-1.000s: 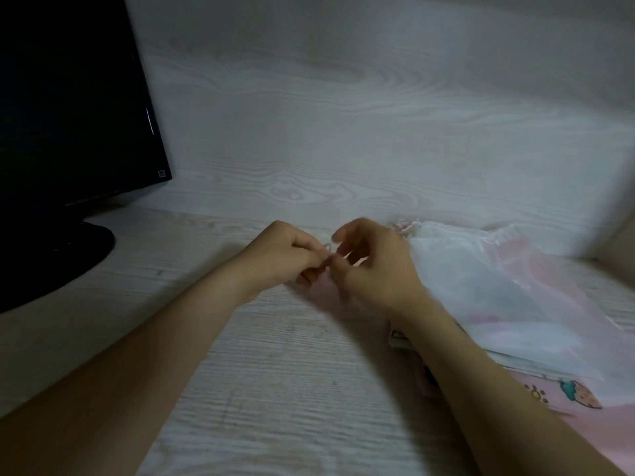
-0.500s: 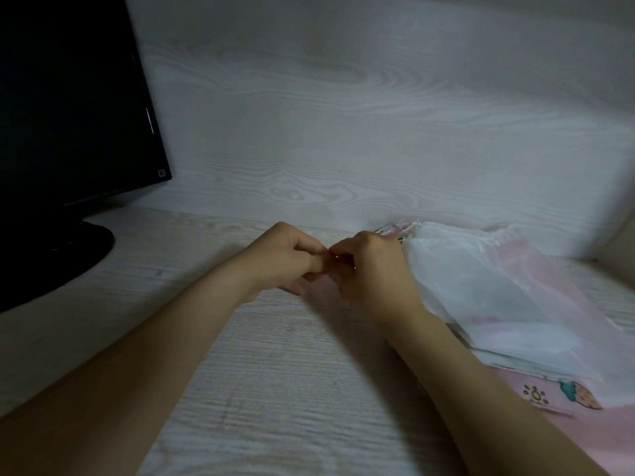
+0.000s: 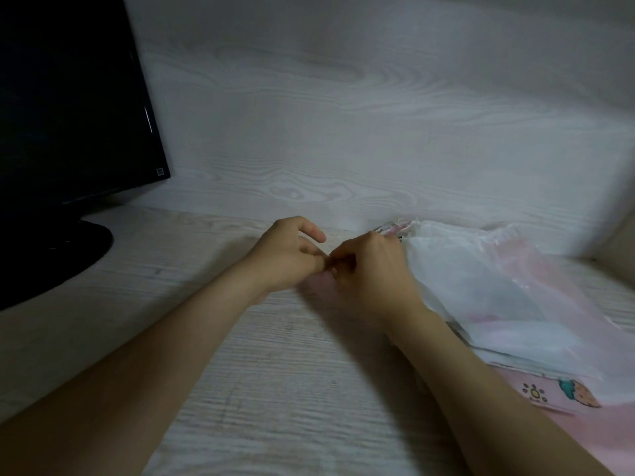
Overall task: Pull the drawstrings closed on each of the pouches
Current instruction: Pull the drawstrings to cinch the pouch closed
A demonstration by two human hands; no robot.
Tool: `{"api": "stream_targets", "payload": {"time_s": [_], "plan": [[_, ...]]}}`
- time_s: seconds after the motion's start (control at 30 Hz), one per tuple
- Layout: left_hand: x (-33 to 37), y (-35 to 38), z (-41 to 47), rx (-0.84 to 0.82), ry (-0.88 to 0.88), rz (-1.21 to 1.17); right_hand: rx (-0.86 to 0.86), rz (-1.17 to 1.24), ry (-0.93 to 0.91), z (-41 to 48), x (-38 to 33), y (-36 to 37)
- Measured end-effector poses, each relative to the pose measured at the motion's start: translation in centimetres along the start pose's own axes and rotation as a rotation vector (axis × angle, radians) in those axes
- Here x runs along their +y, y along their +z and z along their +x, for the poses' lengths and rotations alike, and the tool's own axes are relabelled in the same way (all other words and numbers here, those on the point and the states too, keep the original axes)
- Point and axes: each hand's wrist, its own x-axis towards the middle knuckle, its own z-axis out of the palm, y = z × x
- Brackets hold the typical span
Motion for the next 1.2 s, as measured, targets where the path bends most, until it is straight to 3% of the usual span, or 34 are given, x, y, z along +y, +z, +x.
{"api": "stream_targets", "payload": {"time_s": [0.23,0.5,0.73,0.9,1.2], "plan": [[-0.3,0.8,0.2,0.167,0.241,0.261,0.002,0.243,0.335,-0.1,-0.3,-1.0],[-0.2,1.1,0.0,0.236,0.319,0.184,0.033,0.289,0.364,0.0,-0.4,-1.4],[-0.4,1.4,0.3,0.214,0.393,0.194,0.045,0.436,0.494,-0.1,-0.4,-1.8],[-0.7,0.9,0.4,0.152,0.383,0.035,0.018,0.521,0.512,0.0,-0.6,-1.8],[-1.2,0.3,0.5,0.079,0.334,-0.100,-0.069,1.131,0.781,0.5,0.1,-0.9]]}}
